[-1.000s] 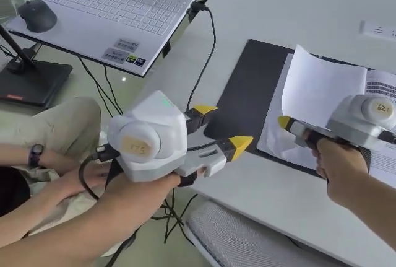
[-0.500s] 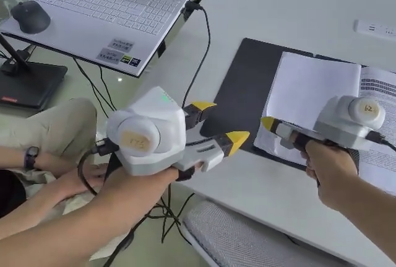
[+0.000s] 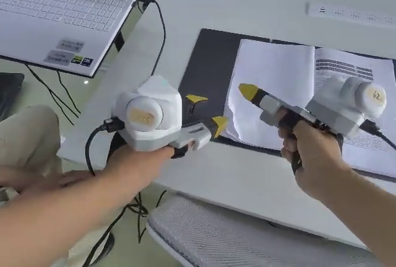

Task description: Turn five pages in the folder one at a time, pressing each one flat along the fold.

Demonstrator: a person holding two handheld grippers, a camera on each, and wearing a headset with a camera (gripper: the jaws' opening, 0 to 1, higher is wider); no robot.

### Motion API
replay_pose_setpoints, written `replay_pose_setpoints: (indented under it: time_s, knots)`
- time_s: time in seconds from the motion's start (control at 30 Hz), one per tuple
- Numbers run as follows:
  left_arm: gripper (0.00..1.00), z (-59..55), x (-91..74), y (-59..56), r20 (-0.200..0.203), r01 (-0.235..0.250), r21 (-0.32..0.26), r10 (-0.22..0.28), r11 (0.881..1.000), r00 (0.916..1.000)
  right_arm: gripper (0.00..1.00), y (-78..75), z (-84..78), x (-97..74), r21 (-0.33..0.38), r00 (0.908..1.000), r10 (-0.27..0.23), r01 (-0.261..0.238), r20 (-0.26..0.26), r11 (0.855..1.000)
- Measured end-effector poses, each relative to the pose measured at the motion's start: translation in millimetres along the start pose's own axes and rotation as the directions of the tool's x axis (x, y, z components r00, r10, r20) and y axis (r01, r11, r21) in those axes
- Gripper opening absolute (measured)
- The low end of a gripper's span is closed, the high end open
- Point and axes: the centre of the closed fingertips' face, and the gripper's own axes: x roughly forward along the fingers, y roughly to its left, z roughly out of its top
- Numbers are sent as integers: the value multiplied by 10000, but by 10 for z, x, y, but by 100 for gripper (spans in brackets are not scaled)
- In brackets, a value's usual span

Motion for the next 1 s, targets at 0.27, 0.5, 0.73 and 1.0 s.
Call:
replay_pose_setpoints:
  time_s: [0.27,0.5,0.73,1.0]
  knots:
    - [23,-154,541,-292,-667,917,653,-874,9936,9939,10,-317,388,-412,-124,9943,-582,595,890,9981]
    - [22,-332,617,-296,-1030,809,485,-756,9955,9918,11,-643,548,-577,-403,9892,-1081,1126,994,9928]
    - [22,-446,596,-149,-1134,319,205,-293,9993,9931,12,-868,579,-613,-507,9898,-1196,1237,773,9910]
    - [20,-560,576,-48,-1359,66,227,-34,9997,9907,12,-1003,570,-524,-942,9940,-1053,1076,288,9897]
